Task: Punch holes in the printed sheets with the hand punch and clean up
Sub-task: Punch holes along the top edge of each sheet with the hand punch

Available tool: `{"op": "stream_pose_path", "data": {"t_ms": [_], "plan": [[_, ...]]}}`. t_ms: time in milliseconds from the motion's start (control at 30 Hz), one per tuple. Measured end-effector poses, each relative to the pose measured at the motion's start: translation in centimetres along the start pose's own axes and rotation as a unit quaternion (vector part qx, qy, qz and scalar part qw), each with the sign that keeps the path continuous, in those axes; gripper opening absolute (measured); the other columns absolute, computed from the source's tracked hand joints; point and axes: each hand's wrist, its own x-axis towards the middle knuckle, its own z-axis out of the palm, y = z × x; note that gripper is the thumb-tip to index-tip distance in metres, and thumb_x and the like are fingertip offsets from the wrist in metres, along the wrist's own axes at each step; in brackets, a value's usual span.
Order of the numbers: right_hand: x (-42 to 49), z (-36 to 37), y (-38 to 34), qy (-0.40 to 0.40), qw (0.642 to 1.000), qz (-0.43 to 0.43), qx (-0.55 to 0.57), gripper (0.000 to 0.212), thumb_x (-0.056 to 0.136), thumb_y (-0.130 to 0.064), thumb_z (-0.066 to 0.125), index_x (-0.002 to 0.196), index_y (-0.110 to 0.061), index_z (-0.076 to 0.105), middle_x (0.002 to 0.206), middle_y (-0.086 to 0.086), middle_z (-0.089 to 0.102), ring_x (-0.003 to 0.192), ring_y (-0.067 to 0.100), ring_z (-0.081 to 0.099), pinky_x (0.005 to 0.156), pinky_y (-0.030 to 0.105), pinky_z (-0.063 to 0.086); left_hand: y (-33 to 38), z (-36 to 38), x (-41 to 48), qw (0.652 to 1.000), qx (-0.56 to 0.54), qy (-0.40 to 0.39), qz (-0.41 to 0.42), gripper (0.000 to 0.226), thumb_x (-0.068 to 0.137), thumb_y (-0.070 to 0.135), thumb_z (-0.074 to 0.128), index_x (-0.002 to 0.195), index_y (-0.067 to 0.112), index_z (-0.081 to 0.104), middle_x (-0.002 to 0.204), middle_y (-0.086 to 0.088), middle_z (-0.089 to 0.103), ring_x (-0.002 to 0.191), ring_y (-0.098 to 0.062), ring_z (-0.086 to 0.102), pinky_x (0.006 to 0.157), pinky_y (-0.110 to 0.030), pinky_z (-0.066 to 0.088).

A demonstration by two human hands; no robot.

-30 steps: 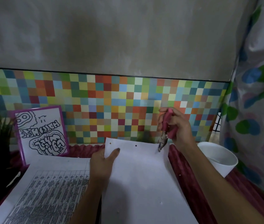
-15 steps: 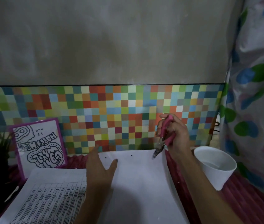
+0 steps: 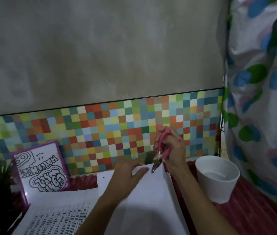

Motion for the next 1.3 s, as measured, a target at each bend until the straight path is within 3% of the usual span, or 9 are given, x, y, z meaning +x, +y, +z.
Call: {"op": "stream_pose_path", "data": {"t_ms": [67, 200, 400, 567, 700, 833, 967, 1133, 1300], "plan": [[-0.1, 0.2, 0.0, -0.002, 1.000, 0.000, 0.007, 0.027, 0.068, -0.002, 0.048, 0.091, 0.001, 0.061, 0.066, 0.014, 0.056, 0.054, 0.023, 0.049, 0.052, 0.031, 0.045, 0.3, 0.2, 0.2, 1.000, 0.003, 0.013, 0.007, 0.018, 0.091, 0.038, 0.062, 0.075, 0.038, 0.055, 0.068, 0.026, 0.053, 0.075, 0.003, 0.054, 0.068, -0.018, 0.034], [-0.1, 0.2, -0.2, -0.016, 1.000, 0.009, -0.001, 0.025, 0.070, 0.000, 0.047, 0.091, 0.001, 0.061, 0.064, 0.012, 0.057, 0.053, 0.021, 0.051, 0.052, 0.030, 0.047, 0.4, 0.7, 0.4, 0.999, 0.028, 0.021, 0.028, 0.016, 0.093, 0.039, 0.059, 0.078, 0.036, 0.056, 0.071, 0.030, 0.049, 0.072, 0.007, 0.049, 0.081, -0.030, 0.035], [-0.1, 0.5, -0.6, 0.037, 0.997, 0.062, -0.011, 0.026, 0.081, 0.013, 0.041, 0.095, 0.003, 0.060, 0.064, 0.012, 0.054, 0.053, 0.021, 0.049, 0.048, 0.028, 0.046, 1.0, 0.6, 0.4, 0.983, 0.156, 0.020, 0.090, 0.021, 0.096, 0.037, 0.054, 0.078, 0.026, 0.058, 0.075, 0.009, 0.059, 0.072, -0.007, 0.049, 0.098, -0.034, 0.035], [-0.2, 0.9, -0.9, 0.047, 0.991, 0.124, -0.005, 0.036, 0.064, -0.001, 0.051, 0.099, 0.000, 0.059, 0.071, 0.016, 0.052, 0.058, 0.023, 0.051, 0.056, 0.034, 0.047, 0.3, 0.5, -0.2, 0.968, 0.209, 0.026, 0.137, 0.022, 0.094, 0.035, 0.050, 0.078, 0.025, 0.062, 0.073, 0.010, 0.063, 0.070, -0.009, 0.055, 0.087, -0.037, 0.046], [-0.2, 0.7, -1.0, 0.055, 0.988, 0.144, 0.025, 0.036, 0.075, 0.011, 0.039, 0.105, 0.000, 0.056, 0.077, 0.014, 0.054, 0.062, 0.021, 0.054, 0.061, 0.035, 0.050, 0.1, 0.2, -0.3, 0.968, 0.213, 0.031, 0.133, 0.024, 0.095, 0.037, 0.046, 0.082, 0.026, 0.063, 0.076, 0.011, 0.064, 0.074, -0.009, 0.056, 0.087, -0.035, 0.046], [0.1, 0.4, -0.9, 0.065, 0.984, 0.160, 0.037, 0.039, 0.078, 0.010, 0.038, 0.109, -0.003, 0.057, 0.079, 0.012, 0.057, 0.064, 0.020, 0.059, 0.060, 0.037, 0.051, 0.3, 0.2, -0.6, 0.970, 0.206, 0.014, 0.125, 0.030, 0.098, 0.042, 0.039, 0.091, 0.026, 0.064, 0.088, 0.011, 0.066, 0.084, -0.006, 0.056, 0.094, -0.032, 0.041], [0.1, 0.2, -1.0, 0.054, 0.988, 0.143, 0.032, 0.040, 0.076, 0.011, 0.038, 0.110, -0.003, 0.056, 0.077, 0.013, 0.056, 0.062, 0.020, 0.057, 0.060, 0.038, 0.050, 0.5, 0.1, -0.7, 0.983, 0.158, 0.024, 0.092, 0.023, 0.100, 0.036, 0.046, 0.103, 0.024, 0.066, 0.100, 0.011, 0.066, 0.090, -0.001, 0.047, 0.097, -0.027, 0.032], [0.0, 0.7, -1.1, 0.026, 0.989, 0.142, 0.025, 0.050, 0.059, 0.001, 0.046, 0.107, 0.000, 0.059, 0.075, 0.013, 0.055, 0.061, 0.022, 0.055, 0.058, 0.037, 0.048, 0.7, 0.5, -0.2, 0.991, 0.116, 0.027, 0.056, 0.016, 0.094, 0.033, 0.055, 0.088, 0.023, 0.067, 0.080, 0.016, 0.056, 0.074, -0.003, 0.047, 0.083, -0.031, 0.038], [0.0, 1.1, -1.4, 0.007, 0.991, 0.124, -0.047, 0.041, 0.078, 0.014, 0.041, 0.110, -0.002, 0.061, 0.079, 0.014, 0.058, 0.065, 0.024, 0.056, 0.060, 0.037, 0.049, 1.2, 0.3, -0.2, 0.980, 0.193, 0.010, 0.049, 0.022, 0.099, 0.036, 0.047, 0.098, 0.023, 0.065, 0.097, 0.008, 0.067, 0.085, -0.006, 0.052, 0.098, -0.030, 0.033]]}}
